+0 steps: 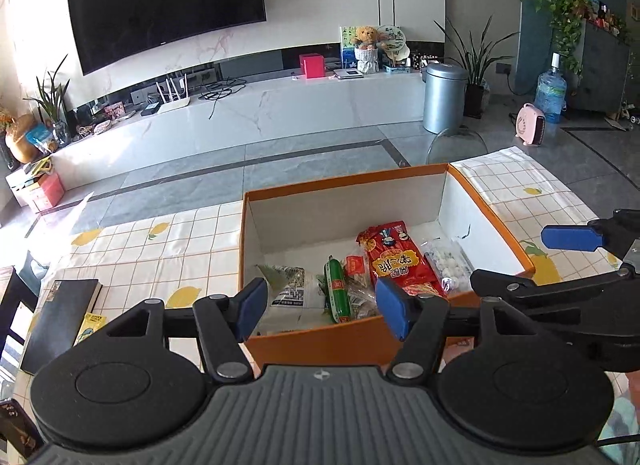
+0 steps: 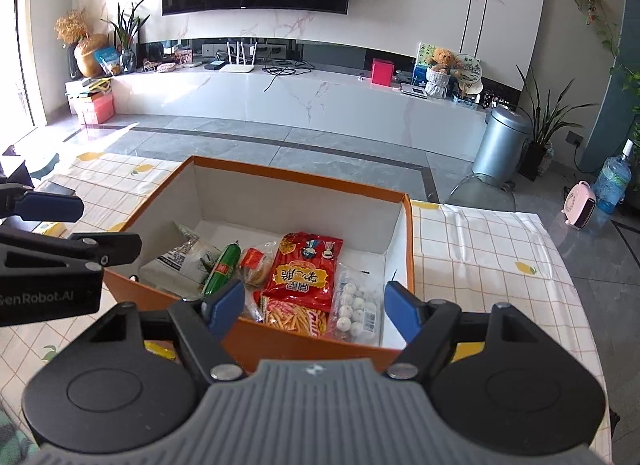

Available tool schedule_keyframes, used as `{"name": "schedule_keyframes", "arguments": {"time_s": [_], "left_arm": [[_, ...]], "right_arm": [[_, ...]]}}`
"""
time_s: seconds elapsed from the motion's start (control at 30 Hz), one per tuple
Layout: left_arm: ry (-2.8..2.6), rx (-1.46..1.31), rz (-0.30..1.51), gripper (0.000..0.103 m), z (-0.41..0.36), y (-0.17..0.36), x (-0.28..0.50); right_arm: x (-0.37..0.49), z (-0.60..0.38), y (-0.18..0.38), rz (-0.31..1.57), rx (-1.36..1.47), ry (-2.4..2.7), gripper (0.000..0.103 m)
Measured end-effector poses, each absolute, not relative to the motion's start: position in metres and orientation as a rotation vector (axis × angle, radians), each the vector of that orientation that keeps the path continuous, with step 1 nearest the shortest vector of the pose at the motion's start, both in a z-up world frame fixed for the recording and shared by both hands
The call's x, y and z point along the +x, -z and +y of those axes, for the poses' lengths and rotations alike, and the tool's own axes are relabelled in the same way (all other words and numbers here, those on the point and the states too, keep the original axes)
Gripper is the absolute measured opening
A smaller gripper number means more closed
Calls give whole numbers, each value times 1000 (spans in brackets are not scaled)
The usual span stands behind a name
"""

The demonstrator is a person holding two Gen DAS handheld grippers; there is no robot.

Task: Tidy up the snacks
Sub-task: 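Withdraw both tools from the box toward the last two snacks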

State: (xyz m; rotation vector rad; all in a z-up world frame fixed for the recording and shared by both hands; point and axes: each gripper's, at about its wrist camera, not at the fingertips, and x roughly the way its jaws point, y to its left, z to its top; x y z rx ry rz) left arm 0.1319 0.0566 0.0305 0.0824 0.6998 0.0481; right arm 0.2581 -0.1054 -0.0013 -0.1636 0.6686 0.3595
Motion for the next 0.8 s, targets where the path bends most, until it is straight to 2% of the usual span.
{"name": "schedule_keyframes", "arguments": {"time_s": [0.37, 0.8], "left_arm": [[-33, 13, 762, 73, 63, 0, 81], [-53, -17, 902, 73, 61, 58, 59]], "right_arm": [[189, -121, 37, 682, -52, -344, 74], [156, -107, 99, 721, -165, -340, 74]]}}
